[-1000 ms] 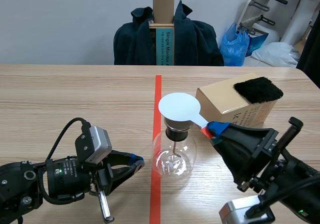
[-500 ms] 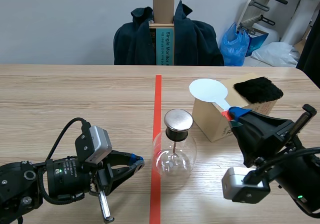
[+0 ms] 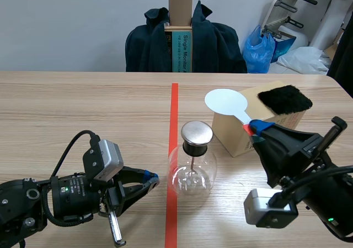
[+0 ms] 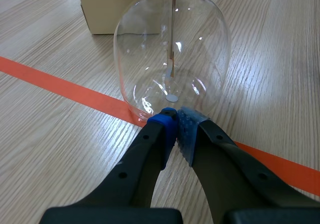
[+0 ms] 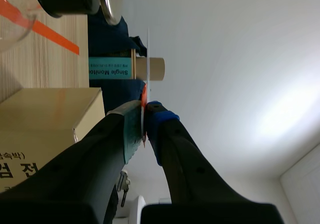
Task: Do the electroscope experiment.
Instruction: 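Move the plate toward and away from the electroscope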
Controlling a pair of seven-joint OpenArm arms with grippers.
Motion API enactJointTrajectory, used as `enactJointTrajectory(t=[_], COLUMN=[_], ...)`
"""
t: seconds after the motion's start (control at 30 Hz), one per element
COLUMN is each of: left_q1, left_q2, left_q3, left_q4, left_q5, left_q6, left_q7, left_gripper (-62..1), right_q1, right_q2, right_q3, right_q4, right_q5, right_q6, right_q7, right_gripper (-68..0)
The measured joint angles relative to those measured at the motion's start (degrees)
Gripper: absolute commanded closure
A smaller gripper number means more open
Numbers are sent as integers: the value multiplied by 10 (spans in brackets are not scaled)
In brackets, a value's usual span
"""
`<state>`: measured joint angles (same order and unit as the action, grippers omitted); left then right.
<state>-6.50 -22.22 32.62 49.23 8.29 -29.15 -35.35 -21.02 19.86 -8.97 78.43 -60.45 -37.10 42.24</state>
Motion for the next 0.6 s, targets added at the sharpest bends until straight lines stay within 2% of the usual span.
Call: enactJointTrajectory(t=[0.4,0.6], left_q1=[0,0], left_q2=[0,0], left_q3=[0,0], left_q4=[0,0], left_q5=[0,0], left_q6=[0,0], left_q7=[0,0], left_gripper=[-25,-25], right_q1=[0,0], right_q2=[0,0], right_q3=[0,0], right_q4=[0,0], right_q5=[0,0], right_q6=[0,11], right_q7=[127,156], right_gripper=[-7,-7])
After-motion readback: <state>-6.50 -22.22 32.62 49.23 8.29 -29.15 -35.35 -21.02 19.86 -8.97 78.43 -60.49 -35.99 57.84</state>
